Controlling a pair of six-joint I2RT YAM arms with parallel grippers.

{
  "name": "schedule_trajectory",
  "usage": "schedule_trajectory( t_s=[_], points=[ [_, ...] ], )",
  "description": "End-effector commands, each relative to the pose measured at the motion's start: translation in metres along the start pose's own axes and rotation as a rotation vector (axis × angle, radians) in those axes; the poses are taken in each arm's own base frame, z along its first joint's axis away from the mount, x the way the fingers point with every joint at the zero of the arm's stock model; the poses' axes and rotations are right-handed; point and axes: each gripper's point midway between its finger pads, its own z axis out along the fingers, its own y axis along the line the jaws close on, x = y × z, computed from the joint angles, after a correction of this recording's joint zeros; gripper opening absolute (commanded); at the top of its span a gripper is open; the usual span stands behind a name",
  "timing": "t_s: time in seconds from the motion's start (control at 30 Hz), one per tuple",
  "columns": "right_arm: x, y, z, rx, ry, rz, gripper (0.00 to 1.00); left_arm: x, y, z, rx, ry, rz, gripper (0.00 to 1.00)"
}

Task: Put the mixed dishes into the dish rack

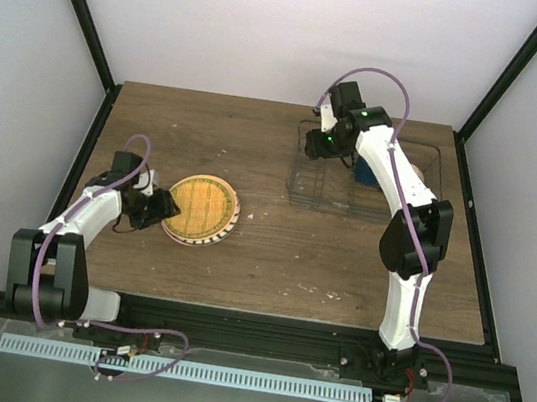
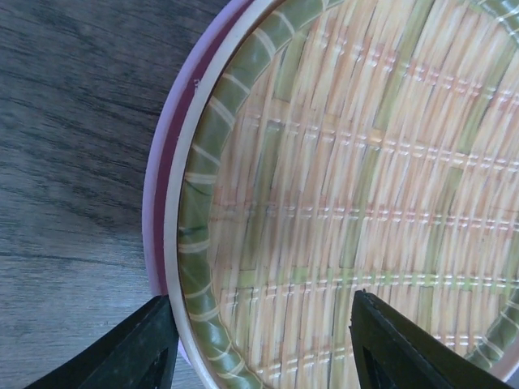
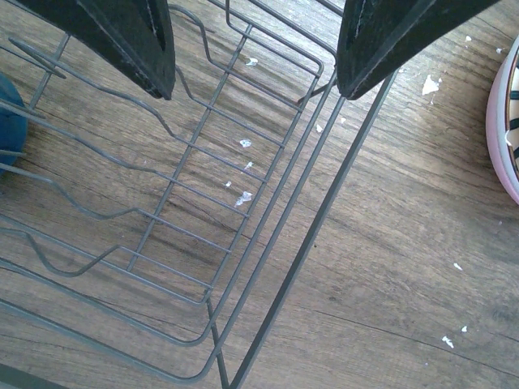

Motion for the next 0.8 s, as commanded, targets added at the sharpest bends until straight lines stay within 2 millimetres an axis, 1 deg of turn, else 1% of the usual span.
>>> schedule_trajectory(
  t_s=[0.0,0.07,0.1,0.13,0.23,0.3,0.37,0.43,0.5,0.57,0.77],
  points=[
    [-0.004,0.003,0.001,0.006,-0.004,-0.021,0.56,0.002,0.0,0.009,0.025,0.017,-0.006,0.59],
    [-0.004,0.003,0.0,0.009,-0.005,-0.022,0.57,0.003,0.002,0.012,0.025,0.023,-0.005,0.59],
    [-0.004,0.002,0.0,0.011,-0.006,-0.022,0.61,0.004,0.003,0.013,0.024,0.028,-0.006,0.58],
    [-0.003,0.002,0.0,0.012,-0.004,-0.021,0.65,0.005,0.003,0.014,0.022,0.03,-0.008,0.58],
    [-0.004,0.001,-0.001,0.018,-0.006,-0.021,0.82,0.006,0.004,0.017,0.025,0.03,-0.007,0.58],
    [-0.004,0.001,-0.001,0.021,-0.006,-0.02,0.9,0.005,0.003,0.018,0.034,0.028,-0.007,0.57],
    [-0.004,0.0,-0.001,0.025,-0.006,-0.019,0.96,0.005,0.003,0.02,0.04,0.03,-0.008,0.55],
    [-0.004,0.0,-0.001,0.027,-0.006,-0.018,0.99,0.006,0.003,0.022,0.044,0.035,-0.011,0.54],
    [-0.004,0.0,-0.001,0.03,-0.006,-0.019,1.0,0.008,0.005,0.025,0.046,0.04,-0.016,0.52],
    [-0.004,-0.001,-0.001,0.034,-0.005,-0.02,1.0,0.009,0.006,0.028,0.05,0.042,-0.02,0.48],
    [-0.003,-0.002,0.0,0.042,-0.002,-0.018,1.0,0.014,0.008,0.031,0.051,0.049,-0.027,0.24]
  ],
)
